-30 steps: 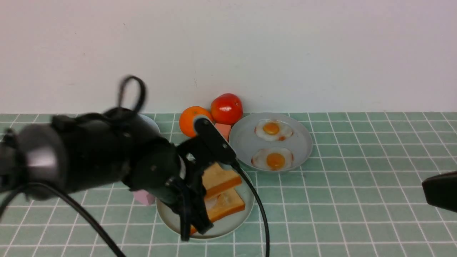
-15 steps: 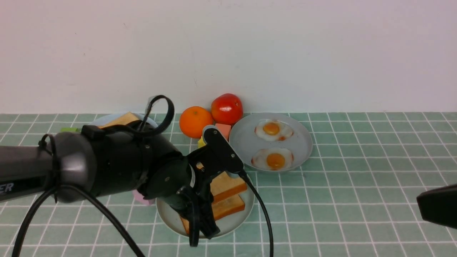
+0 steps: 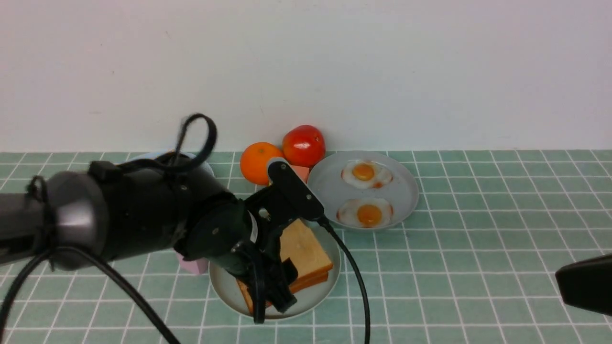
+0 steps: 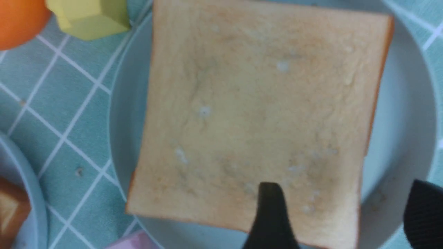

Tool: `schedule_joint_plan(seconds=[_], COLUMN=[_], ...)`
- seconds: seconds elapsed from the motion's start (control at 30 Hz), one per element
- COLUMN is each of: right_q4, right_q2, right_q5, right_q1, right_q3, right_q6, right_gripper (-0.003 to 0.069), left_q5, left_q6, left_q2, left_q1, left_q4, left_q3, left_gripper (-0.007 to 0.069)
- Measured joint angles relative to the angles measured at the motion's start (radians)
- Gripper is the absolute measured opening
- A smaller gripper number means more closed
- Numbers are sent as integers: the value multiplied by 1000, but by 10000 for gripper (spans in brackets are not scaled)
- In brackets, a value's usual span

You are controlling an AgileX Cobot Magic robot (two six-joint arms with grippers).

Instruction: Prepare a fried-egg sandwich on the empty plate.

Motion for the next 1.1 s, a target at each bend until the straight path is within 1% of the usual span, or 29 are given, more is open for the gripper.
schedule_joint_plan(seconds=[0.03, 0.07, 0.1, 0.13, 0.17, 0.2, 0.23, 0.27, 0.33, 0.37, 0.4, 0.43, 0.53, 0.63, 0.73, 0.83, 0.87, 0.9, 1.0, 1.1], right_q4=[0, -7, -12, -27, -30, -39, -62, -78, -118, -127, -145, -188, -256, -299, -340, -401, -405, -437, -480, -500], right_q2=[-1, -4, -9, -19, -21, -33, -53, -69, -110, -118, -139, -168, -245, -340, -439, -503, -506, -530, -549, -550], right_q5=[0, 1, 2, 6, 7, 11, 17, 18, 27, 34, 47, 83, 157, 206, 211, 205, 203, 161, 39, -149], right_q1=[0, 0, 0, 0, 0, 0, 0, 0, 0, 0, 0, 0, 0, 0, 0, 0, 0, 0, 0, 0], right_q3=[0, 0, 0, -1, -1, -2, -9, -13, -18, -18, -18, -18, 5, 47, 98, 154, 154, 196, 271, 361], right_q6=[0, 0, 0, 1, 1, 5, 20, 37, 73, 85, 105, 144, 221, 285, 336, 385, 389, 403, 414, 416], right_gripper=[28, 29, 29, 29, 29, 29, 29, 29, 29, 29, 29, 29, 29, 27, 8, 1, 1, 1, 1, 2], left_q5=[2, 20, 29, 42, 42, 54, 64, 60, 37, 27, 10, -13, -76, -167, -279, -363, -373, -399, -412, -415], left_q6=[0, -10, -20, -46, -50, -64, -86, -106, -124, -126, -127, -128, -130, -130, -130, -130, -130, -130, -130, -130], left_q2=[-4, -61, -86, -159, -170, -219, -312, -409, -536, -592, -647, -730, -942, -1140, -1331, -1463, -1470, -1522, -1552, -1554], left_q1=[0, 0, 0, 0, 0, 0, 0, 0, 0, 0, 0, 0, 0, 0, 0, 0, 0, 0, 0, 0], left_q4=[-5, -58, -87, -137, -137, -159, -189, -201, -216, -221, -230, -250, -299, -335, -346, -349, -349, -349, -350, -352], left_q3=[0, 1, 1, 1, 1, 1, 3, 14, 50, 74, 103, 156, 327, 505, 679, 797, 803, 852, 897, 942], left_gripper=[509, 506, 496, 460, 460, 419, 346, 256, 133, 92, 32, -11, -13, -13, -13, -13, -13, -13, -13, -13])
